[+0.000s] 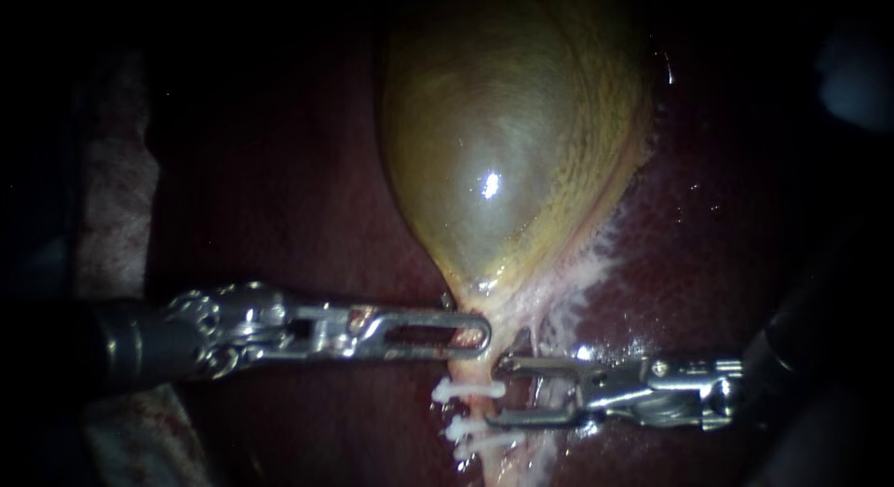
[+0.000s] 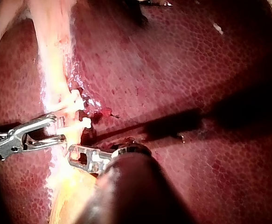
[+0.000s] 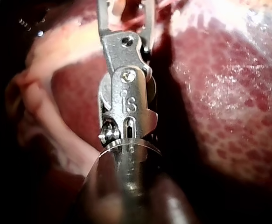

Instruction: Going back third clip left tube

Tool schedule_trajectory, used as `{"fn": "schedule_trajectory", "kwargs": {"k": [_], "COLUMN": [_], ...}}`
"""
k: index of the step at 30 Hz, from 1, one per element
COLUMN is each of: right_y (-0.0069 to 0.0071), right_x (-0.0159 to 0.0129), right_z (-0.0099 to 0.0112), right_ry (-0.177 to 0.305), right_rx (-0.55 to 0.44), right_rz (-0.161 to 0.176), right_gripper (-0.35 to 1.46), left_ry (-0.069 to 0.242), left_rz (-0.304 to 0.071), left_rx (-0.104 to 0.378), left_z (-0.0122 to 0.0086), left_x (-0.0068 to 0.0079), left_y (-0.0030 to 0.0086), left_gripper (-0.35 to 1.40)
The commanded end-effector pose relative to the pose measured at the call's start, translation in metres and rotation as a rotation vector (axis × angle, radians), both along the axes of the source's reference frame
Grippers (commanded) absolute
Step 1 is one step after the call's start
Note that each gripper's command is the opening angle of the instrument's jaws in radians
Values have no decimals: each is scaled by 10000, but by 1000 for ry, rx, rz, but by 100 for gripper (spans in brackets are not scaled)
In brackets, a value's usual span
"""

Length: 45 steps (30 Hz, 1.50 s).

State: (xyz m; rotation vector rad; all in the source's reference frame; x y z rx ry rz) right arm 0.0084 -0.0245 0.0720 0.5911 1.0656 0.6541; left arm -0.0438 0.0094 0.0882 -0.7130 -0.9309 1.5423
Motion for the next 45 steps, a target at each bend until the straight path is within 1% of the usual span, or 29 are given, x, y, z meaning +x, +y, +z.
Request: {"fn": "schedule_trajectory", "kwargs": {"k": [1, 6, 8, 10, 16, 18, 20, 23, 25, 26, 32, 37, 41, 45], "right_y": [1, 2, 3, 5, 6, 9, 15, 23, 25, 25, 26, 25, 24, 23], "right_x": [-4, -23, -28, -34, -65, -77, -86, -92, -94, -95, -94, -94, -94, -94], "right_z": [-1, -15, -21, -28, -41, -45, -49, -55, -57, -57, -54, -54, -53, -53], "right_ry": [3, 33, 45, 46, 51, 52, 56, 64, 75, 78, 80, 80, 80, 81], "right_rx": [-5, -55, -78, -107, -197, -247, -297, -359, -387, -388, -395, -395, -396, -396], "right_rz": [-1, 18, 18, 32, 40, 44, 51, 67, 77, 81, 82, 82, 82, 82], "right_gripper": [46, 46, 46, 47, 49, 51, 53, 56, 57, 57, 57, 57, 57, 57], "left_ry": [-1, -1, -1, -1, -1, -1, -1, 0, 0, 0, 0, 0, 1, 5], "left_rz": [1, 1, 1, 1, 1, 1, 0, 0, 0, 0, 0, 0, -2, -7], "left_rx": [0, 0, 0, 0, 0, 0, 0, 0, 0, 0, -1, -3, -7, -14], "left_z": [0, 1, 1, 1, 1, 2, 2, 2, 2, 2, 3, 8, 19, 33], "left_x": [0, 0, 0, 0, 0, -1, -1, -2, -2, -2, -2, -2, -5, -15], "left_y": [0, 1, 1, 1, 1, 2, 2, 1, 2, 1, 2, 3, 5, 4], "left_gripper": [-35, -35, -35, -35, -35, -35, -35, -35, -35, -35, -35, -35, -35, -35]}}
